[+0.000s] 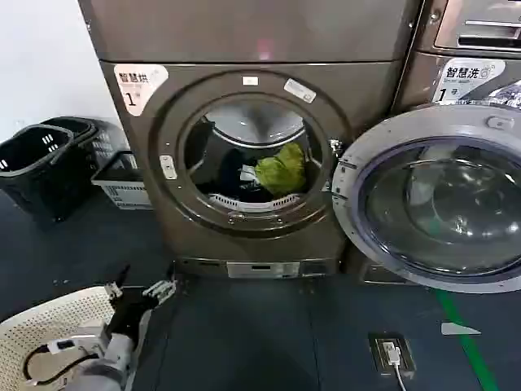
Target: Grasp the clothes from the dryer.
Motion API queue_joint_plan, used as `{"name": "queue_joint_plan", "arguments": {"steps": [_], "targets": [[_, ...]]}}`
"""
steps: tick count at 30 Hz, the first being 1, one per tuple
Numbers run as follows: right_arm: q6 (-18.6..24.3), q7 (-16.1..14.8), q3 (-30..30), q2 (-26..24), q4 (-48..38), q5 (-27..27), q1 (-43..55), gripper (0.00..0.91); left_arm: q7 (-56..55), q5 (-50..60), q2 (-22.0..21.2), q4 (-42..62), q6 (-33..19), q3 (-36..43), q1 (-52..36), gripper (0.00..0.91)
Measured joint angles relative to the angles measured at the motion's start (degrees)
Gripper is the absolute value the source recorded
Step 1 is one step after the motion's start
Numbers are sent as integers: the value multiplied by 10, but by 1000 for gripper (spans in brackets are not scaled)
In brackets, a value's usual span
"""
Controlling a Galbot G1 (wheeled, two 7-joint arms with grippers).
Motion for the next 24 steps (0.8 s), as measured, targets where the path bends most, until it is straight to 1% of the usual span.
{"name": "queue_joint_plan", "arguments": {"steps": [8,24], "targets": [[10,-15,-2,-2,0,18,5,907,7,5,-3,-3,1,-1,1,907],[17,-24,-3,-2,1,30,7,907,10,7,-5,-4,2,1,0,907]]}}
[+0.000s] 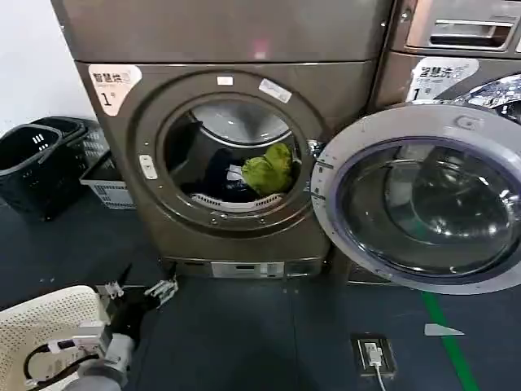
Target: Grasp the clothes from the dryer.
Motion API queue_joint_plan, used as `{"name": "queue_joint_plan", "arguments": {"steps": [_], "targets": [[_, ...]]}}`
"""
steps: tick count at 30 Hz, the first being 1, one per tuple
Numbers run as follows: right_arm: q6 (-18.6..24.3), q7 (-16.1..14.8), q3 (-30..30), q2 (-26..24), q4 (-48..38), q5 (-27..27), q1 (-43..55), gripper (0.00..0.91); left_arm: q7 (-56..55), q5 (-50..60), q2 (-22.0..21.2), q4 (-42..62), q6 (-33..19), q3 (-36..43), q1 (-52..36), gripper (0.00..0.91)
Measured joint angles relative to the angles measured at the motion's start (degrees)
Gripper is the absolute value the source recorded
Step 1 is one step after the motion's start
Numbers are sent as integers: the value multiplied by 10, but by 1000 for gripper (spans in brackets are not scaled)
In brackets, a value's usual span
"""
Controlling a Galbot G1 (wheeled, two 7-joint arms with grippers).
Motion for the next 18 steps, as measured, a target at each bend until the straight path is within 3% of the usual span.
{"name": "queue_joint_plan", "arguments": {"steps": [18], "targets": [[12,-9,5,4,3,23,-5,907,3,-1,3,-6,0,4,4,907]]}}
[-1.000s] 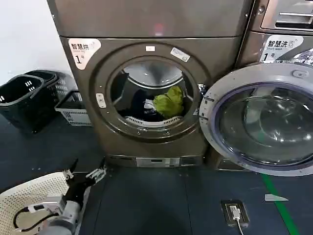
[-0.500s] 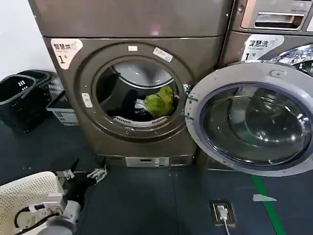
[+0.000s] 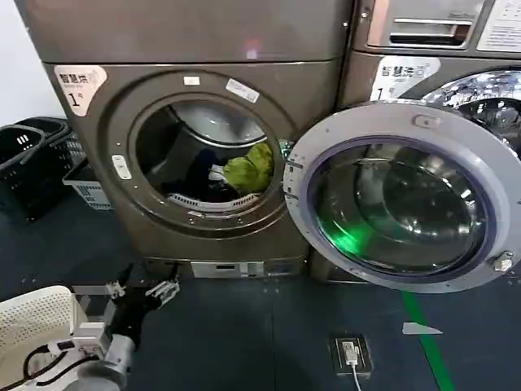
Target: Grasp the clothes from the dryer.
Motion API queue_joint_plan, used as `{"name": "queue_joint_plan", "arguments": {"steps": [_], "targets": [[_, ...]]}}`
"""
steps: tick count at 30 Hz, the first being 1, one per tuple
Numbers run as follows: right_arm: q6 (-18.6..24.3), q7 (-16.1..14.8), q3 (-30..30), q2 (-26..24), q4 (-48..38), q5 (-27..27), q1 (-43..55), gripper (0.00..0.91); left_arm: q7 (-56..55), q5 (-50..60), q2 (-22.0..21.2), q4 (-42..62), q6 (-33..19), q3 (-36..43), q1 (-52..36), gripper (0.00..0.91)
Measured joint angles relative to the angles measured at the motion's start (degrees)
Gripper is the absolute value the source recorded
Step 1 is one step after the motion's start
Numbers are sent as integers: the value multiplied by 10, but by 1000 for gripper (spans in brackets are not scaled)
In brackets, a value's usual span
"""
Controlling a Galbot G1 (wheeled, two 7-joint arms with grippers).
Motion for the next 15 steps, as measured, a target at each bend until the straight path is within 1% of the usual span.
{"name": "queue_joint_plan", "arguments": {"steps": [15], "targets": [[3,-4,-2,1,4,31,7,907,3,1,-1,-1,1,2,1,907]]}}
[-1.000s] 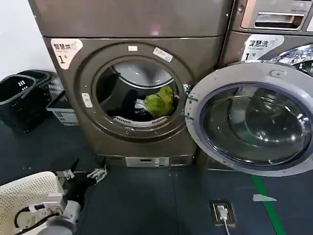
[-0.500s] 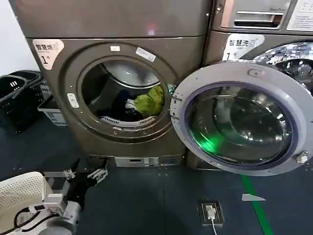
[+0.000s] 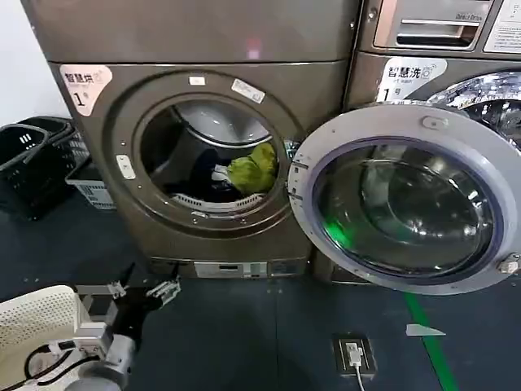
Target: Grasp the clothes from the dryer.
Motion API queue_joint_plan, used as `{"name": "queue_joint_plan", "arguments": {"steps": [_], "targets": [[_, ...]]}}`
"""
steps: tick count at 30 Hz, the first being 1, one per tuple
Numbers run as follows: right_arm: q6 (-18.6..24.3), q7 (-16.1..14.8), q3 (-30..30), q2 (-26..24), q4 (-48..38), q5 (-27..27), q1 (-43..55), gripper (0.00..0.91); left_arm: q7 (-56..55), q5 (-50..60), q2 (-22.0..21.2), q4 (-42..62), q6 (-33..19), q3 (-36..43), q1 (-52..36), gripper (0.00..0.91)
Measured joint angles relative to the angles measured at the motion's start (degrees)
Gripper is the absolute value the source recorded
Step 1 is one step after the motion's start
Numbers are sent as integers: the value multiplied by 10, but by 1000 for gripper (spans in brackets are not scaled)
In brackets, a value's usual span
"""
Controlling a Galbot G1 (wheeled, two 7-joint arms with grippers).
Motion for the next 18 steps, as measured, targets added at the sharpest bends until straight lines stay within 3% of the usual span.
{"name": "queue_joint_plan", "arguments": {"steps": [18], "targets": [[7,-3,-1,1,-2,8,2,907,1,0,-1,-3,0,0,2,907]]}}
